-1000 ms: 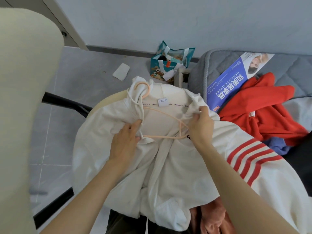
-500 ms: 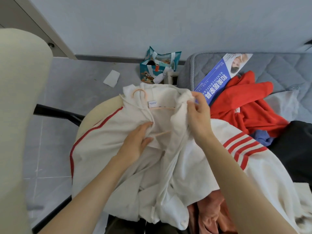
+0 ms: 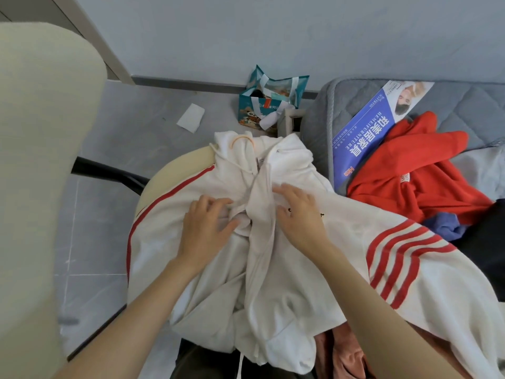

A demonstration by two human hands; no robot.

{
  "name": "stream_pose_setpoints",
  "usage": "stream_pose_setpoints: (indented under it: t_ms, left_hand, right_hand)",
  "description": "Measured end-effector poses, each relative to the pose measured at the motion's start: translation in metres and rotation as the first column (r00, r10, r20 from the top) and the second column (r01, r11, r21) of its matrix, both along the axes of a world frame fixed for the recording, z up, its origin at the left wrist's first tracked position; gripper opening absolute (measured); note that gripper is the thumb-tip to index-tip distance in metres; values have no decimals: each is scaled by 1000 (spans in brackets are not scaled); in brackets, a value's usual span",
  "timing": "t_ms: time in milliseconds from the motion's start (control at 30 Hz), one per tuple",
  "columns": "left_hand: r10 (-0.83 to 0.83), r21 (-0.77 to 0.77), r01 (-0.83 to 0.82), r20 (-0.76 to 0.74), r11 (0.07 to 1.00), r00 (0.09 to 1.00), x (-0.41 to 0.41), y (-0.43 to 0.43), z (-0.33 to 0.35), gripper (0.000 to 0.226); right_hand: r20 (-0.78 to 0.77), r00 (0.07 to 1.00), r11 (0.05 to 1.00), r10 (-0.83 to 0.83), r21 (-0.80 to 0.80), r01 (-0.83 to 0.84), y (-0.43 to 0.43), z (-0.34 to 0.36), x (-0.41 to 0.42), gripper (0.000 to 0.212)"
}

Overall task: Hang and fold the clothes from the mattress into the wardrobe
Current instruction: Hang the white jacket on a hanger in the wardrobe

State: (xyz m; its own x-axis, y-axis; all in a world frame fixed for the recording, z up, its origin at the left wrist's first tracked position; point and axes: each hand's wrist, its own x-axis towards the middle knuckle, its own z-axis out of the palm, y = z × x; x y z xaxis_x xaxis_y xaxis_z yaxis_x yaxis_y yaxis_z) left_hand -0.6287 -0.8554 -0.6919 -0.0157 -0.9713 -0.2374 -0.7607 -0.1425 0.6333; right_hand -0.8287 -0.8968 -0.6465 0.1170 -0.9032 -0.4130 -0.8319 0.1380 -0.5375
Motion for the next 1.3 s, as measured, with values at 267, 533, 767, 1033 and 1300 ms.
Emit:
stream_pose_setpoints:
  t_ms: [267,533,767,1033,1300]
  left_hand:
    - [285,245,-209,-337,947,897,-14,20,13,41]
    - [368,214,-344,-83,914,926,-26,88,23,26]
    - [259,323,-315,205,893,944,-50,149,20,30]
    - [350,48,-359,139,932,926,-37,192,41,19]
    - [467,-328,-449,-28,831,884,-37,120,135,8]
  right_hand:
    - [23,1000,1000,-2,30,1,5,-3,5,31]
    - [93,985,984,-148,112,137,80,40,16,9]
    - [-205,971,956,123,286,-61,175,6,16,48]
    - [62,997,998,-46,45,44,188,23,-13,14]
    - [407,899,951,-162,-177,251,106,116,-40,20]
